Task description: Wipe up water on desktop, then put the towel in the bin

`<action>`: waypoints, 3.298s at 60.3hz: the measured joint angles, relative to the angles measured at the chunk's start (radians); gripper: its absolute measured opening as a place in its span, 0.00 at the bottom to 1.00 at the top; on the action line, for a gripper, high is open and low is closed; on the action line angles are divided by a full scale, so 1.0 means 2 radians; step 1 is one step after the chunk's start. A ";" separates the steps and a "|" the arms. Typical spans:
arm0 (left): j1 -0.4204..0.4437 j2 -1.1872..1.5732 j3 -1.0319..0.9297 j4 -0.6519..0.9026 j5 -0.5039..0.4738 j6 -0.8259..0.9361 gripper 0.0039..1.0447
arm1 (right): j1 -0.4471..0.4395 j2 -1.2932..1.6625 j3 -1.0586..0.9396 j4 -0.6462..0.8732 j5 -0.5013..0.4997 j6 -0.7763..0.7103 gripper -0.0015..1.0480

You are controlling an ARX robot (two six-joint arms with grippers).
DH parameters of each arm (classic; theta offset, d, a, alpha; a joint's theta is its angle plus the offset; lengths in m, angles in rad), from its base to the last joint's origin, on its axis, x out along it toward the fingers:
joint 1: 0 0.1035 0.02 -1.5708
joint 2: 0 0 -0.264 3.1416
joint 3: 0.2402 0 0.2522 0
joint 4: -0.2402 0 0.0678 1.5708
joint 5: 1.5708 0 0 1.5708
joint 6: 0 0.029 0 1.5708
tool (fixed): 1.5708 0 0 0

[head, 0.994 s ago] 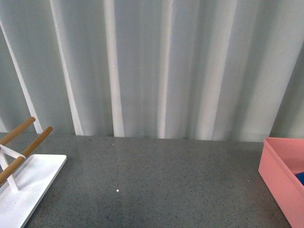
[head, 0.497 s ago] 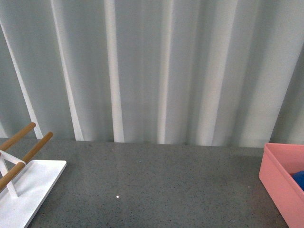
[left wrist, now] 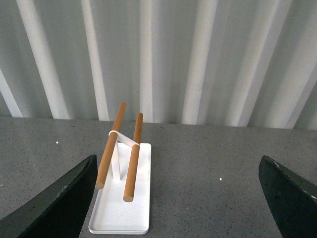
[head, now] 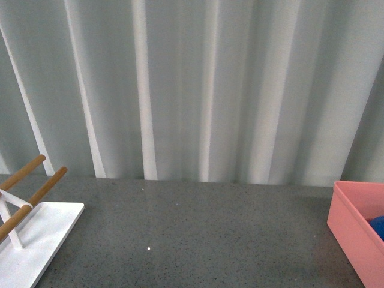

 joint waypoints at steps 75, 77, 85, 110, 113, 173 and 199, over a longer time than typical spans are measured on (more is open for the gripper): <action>0.000 0.000 0.000 0.000 0.000 0.000 0.94 | 0.000 -0.375 -0.052 -0.302 0.003 0.002 0.03; 0.000 0.000 0.000 0.000 0.000 0.000 0.94 | 0.000 -0.380 -0.052 -0.307 0.003 0.002 0.03; 0.000 0.000 0.000 0.000 0.000 0.000 0.94 | 0.000 -0.399 -0.052 -0.326 0.003 0.002 0.03; 0.000 0.000 0.000 0.000 0.000 0.000 0.94 | 0.000 -0.500 -0.052 -0.430 0.005 0.002 0.03; 0.000 -0.001 0.000 0.000 0.000 0.000 0.94 | 0.000 -0.500 -0.052 -0.430 0.005 0.002 0.03; 0.000 -0.001 0.000 0.000 0.000 0.000 0.94 | 0.000 -0.500 -0.052 -0.430 0.005 0.003 0.93; 0.000 -0.001 0.000 0.000 0.000 0.000 0.94 | 0.000 -0.500 -0.052 -0.430 0.005 0.003 0.93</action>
